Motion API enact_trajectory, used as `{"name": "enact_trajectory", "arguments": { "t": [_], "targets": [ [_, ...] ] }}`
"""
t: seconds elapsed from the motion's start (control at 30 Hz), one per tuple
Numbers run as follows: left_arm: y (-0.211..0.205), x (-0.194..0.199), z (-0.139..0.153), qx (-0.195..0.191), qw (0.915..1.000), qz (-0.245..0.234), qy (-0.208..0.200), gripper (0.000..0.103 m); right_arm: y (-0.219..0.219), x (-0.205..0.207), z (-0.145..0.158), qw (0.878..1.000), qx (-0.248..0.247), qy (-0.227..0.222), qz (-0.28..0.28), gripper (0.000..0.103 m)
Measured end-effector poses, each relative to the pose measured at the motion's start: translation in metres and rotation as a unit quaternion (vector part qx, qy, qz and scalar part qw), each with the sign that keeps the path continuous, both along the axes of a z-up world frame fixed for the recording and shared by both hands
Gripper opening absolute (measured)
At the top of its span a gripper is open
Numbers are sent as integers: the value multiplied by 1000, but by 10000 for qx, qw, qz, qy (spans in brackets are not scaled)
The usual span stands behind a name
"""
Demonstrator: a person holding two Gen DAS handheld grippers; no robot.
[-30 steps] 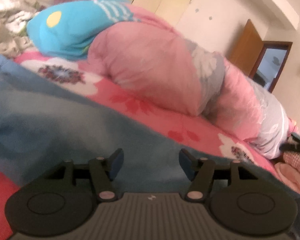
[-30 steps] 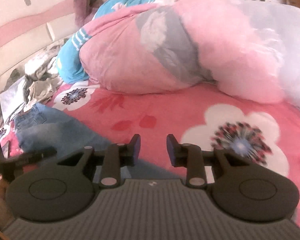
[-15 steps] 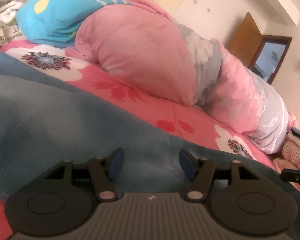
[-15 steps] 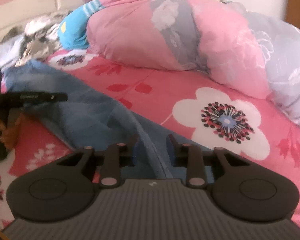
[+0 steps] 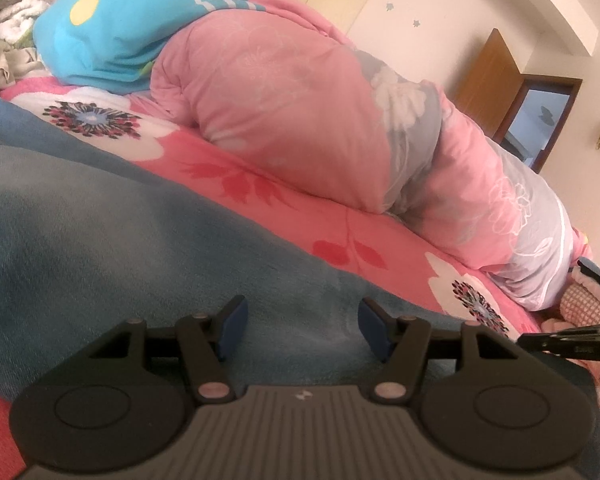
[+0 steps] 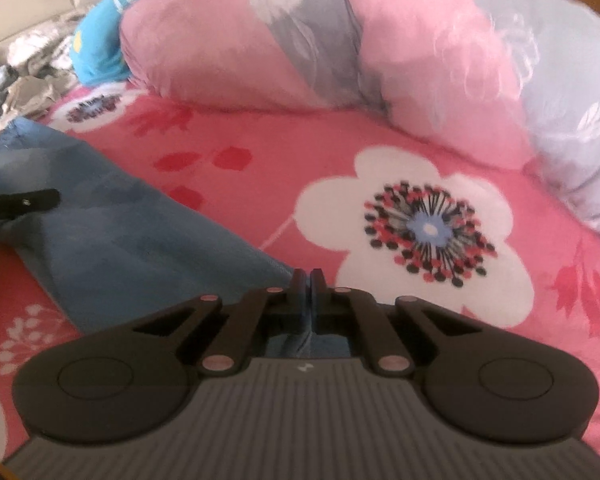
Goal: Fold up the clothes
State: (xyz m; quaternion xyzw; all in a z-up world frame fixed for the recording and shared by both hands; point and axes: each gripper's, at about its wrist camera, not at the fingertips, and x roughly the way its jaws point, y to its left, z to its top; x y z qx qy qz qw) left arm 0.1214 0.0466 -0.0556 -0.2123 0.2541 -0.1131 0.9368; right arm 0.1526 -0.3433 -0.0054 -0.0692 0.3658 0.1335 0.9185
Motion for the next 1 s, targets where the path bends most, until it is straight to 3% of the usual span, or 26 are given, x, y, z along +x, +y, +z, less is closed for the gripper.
{"name": "enact_trajectory", "arguments": {
  "t": [0.3, 0.47, 0.63, 0.7, 0.77, 0.87, 0.93, 1.0],
  "targets": [
    [0, 1, -1, -39, 10000, -10, 3, 63, -9, 27, -30, 9987, -333, 364, -155, 0],
    [0, 0, -1, -70, 10000, -12, 4, 63, -27, 24, -24, 9989, 49, 178, -440, 1],
    [1, 0, -1, -103, 9999, -14, 2, 63, -72, -16, 7, 9880, 1068, -288, -1075, 3],
    [1, 0, -1, -111, 9999, -14, 3, 63, -90, -37, 9, 9774, 1578, -254, -1381, 8],
    [1, 0, -1, -126, 9999, -15, 1, 63, -107, -63, 2, 9607, 2140, -6, -1770, 23],
    [2, 1, -1, -150, 9999, -17, 1, 63, -130, -97, -12, 9280, 2884, 411, -2325, 38],
    [3, 1, -1, -163, 9999, -18, 0, 63, -142, -117, -23, 9008, 3308, 667, -2732, 43],
    [4, 1, -2, -186, 9998, -20, -2, 63, -147, -136, -28, 8834, 3511, 737, -3014, 43]
  ]
}}
